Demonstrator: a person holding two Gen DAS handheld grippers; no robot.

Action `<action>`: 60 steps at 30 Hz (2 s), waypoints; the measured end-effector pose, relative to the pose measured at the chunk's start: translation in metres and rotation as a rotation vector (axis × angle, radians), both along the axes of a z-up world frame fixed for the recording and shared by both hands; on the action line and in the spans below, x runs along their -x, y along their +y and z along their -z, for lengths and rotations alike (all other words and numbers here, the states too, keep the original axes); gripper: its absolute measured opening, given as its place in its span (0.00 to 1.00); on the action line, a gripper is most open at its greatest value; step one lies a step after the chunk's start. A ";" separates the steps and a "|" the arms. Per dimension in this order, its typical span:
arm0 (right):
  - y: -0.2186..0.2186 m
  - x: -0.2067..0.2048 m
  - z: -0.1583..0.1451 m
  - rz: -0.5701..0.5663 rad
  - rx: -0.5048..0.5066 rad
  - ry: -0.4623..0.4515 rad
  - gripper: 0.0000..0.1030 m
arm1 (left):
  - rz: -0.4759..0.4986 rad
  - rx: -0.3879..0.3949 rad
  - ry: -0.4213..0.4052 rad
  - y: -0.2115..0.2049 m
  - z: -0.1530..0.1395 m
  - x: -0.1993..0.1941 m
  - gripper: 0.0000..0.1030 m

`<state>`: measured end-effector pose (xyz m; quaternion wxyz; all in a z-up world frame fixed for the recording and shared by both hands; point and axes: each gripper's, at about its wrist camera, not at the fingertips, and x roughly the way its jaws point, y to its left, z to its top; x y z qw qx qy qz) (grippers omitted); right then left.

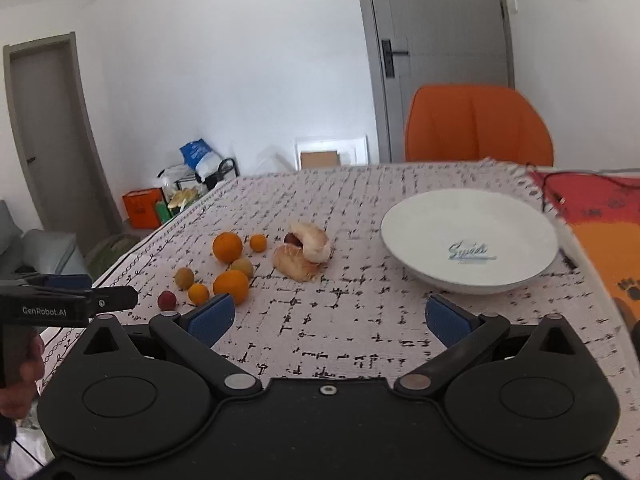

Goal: Organize fruits
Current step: 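Grasp the red plum with the left tool while the right tool grasps a large orange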

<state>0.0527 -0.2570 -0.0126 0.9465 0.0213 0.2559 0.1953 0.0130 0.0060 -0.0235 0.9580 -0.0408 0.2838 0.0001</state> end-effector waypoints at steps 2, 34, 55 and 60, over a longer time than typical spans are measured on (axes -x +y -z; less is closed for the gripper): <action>0.003 -0.007 0.005 -0.003 0.007 0.010 1.00 | 0.000 0.010 -0.003 0.003 0.004 -0.004 0.99; 0.072 -0.068 0.040 -0.219 -0.008 0.094 0.69 | 0.020 0.018 0.058 0.009 0.045 -0.047 0.33; 0.100 -0.087 0.053 -0.297 -0.044 0.139 0.33 | 0.053 0.025 0.025 0.015 0.030 -0.047 0.22; 0.080 -0.081 0.046 -0.279 -0.084 0.119 0.33 | 0.067 0.020 0.011 0.006 0.024 -0.051 0.22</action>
